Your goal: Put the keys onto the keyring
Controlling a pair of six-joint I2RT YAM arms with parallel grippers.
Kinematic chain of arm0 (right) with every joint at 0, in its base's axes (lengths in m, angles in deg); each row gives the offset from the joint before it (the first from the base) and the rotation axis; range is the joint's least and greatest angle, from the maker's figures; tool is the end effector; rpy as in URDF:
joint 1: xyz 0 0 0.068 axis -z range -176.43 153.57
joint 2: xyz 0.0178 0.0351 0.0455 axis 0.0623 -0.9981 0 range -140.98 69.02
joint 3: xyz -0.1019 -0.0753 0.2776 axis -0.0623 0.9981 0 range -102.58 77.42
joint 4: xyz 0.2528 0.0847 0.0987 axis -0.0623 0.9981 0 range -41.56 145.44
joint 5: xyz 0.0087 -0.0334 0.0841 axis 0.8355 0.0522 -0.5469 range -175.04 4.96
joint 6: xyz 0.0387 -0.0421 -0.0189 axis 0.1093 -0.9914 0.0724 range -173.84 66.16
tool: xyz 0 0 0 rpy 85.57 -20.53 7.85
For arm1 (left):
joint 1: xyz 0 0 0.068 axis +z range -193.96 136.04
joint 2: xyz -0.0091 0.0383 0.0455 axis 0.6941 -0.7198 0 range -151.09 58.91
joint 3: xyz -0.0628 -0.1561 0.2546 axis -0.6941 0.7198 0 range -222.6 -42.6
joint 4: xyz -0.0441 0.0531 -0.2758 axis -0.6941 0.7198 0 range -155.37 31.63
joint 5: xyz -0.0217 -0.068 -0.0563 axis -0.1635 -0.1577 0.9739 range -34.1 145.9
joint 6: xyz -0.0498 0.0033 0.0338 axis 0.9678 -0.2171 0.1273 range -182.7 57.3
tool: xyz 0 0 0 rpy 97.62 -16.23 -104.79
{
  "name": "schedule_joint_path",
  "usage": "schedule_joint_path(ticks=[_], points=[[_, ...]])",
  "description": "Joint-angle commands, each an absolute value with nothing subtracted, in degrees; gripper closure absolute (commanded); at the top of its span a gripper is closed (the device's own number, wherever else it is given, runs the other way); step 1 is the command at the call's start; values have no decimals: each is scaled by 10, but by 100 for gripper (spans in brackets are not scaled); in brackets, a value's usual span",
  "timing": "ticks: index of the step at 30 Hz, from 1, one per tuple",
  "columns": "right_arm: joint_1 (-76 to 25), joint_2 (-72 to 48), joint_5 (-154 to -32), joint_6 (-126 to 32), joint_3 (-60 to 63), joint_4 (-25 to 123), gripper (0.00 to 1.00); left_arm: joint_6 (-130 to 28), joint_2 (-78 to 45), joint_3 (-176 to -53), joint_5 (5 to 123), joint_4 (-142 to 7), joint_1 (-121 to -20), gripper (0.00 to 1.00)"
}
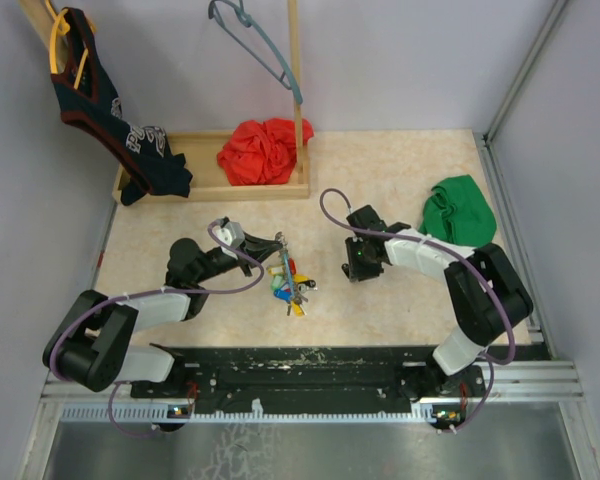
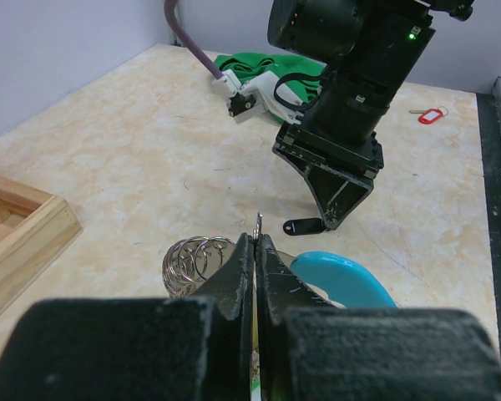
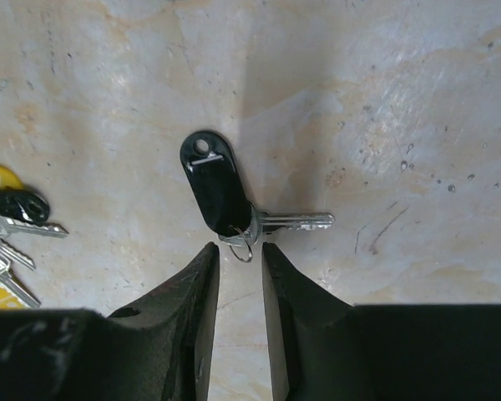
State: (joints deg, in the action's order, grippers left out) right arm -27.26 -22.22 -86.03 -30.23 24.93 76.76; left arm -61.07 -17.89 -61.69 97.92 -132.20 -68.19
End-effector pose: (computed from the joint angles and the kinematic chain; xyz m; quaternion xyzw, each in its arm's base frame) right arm 0.2745 0.1648 0.1798 -0.0634 0.9780 0.0985 0.1729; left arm 0.2180 -0.1308 0.2245 0.3862 0.5402 -0.3857 0.6405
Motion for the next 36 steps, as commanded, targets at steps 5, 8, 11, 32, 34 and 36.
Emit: schedule_joint_path(ticks=[5, 8, 11, 32, 34, 36], points=[[-267, -230, -876, -306, 258, 740, 78, -613, -174, -638, 988, -1337, -680, 100], [-265, -232, -876, -306, 259, 736, 81, -614, -173, -638, 988, -1336, -680, 100], [-264, -230, -876, -305, 261, 732, 83, -613, -174, -637, 989, -1336, -680, 100], [-262, -142, -870, -360, 280, 658, 100, -615, -173, -643, 991, -1322, -680, 100], [-262, -107, -875, -397, 288, 626, 100, -616, -173, -643, 993, -1321, -680, 100], [-263, -75, -882, -435, 294, 598, 100, -617, -173, -644, 995, -1322, -680, 100]])
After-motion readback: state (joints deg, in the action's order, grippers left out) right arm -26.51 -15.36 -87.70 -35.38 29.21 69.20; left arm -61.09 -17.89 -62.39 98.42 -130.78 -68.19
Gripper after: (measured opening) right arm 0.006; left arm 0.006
